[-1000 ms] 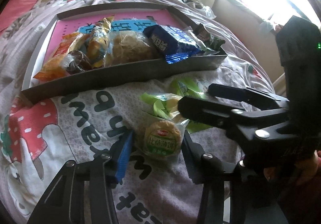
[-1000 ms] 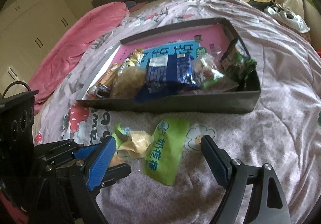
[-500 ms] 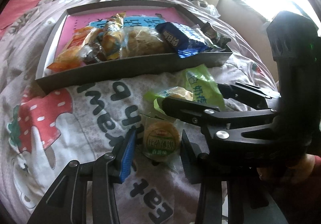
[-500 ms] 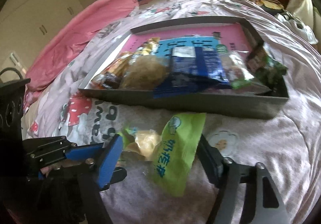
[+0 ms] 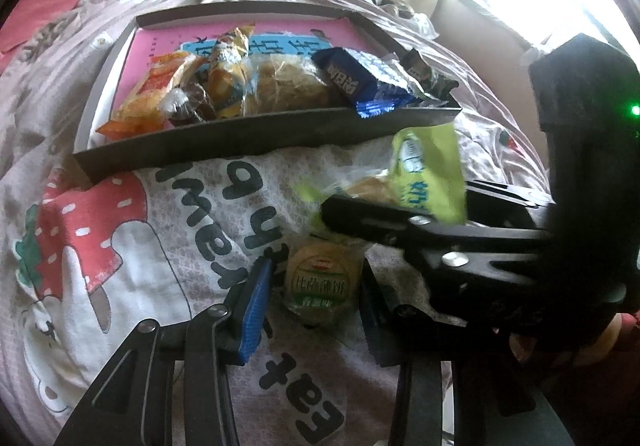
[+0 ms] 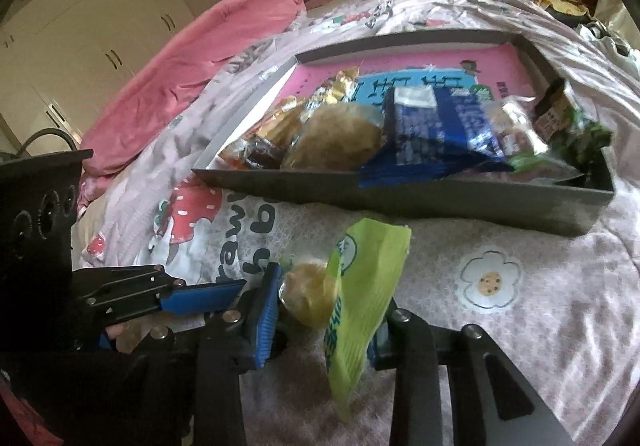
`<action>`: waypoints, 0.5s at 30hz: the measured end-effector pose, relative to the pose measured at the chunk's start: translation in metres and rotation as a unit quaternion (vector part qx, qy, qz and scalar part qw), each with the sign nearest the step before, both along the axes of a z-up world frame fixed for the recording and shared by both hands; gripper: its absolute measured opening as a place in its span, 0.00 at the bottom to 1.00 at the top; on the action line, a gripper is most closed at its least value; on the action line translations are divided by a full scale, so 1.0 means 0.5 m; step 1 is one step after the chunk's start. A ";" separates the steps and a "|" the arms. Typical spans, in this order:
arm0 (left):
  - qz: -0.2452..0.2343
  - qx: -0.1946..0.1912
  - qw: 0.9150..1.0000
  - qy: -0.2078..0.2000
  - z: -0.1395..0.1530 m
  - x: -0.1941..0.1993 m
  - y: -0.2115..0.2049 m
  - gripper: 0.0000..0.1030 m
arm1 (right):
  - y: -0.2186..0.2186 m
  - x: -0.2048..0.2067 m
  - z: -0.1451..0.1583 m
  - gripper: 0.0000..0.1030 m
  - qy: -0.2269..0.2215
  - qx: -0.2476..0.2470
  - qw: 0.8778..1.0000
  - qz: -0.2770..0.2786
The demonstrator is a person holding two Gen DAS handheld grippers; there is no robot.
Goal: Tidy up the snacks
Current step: 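Grasp round clear cookie pack with left gripper while right gripper grasps green snack bag, then carry the cookie pack with left gripper while right gripper carries green bag over tray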
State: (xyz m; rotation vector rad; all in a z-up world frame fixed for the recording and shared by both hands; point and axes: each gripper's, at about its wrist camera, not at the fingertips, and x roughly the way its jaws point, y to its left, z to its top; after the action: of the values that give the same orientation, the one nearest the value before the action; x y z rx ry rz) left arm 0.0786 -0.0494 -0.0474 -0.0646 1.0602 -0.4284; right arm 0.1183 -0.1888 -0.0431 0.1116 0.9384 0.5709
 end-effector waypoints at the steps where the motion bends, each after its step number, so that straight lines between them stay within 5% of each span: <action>1: 0.001 -0.003 1.000 0.000 0.003 0.000 0.001 0.40 | -0.006 -0.002 0.008 0.34 -0.007 0.005 1.000 -0.002; 15: 0.033 -0.019 0.998 -0.043 0.080 0.012 0.025 0.39 | -0.083 0.010 0.101 0.34 -0.093 0.066 0.992 -0.054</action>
State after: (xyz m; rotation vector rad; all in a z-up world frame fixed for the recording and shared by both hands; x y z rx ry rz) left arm 0.0845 -0.0368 -0.0073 -0.1134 0.9627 -0.3869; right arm 0.1235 -0.2305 0.0072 0.2228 0.7099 0.5322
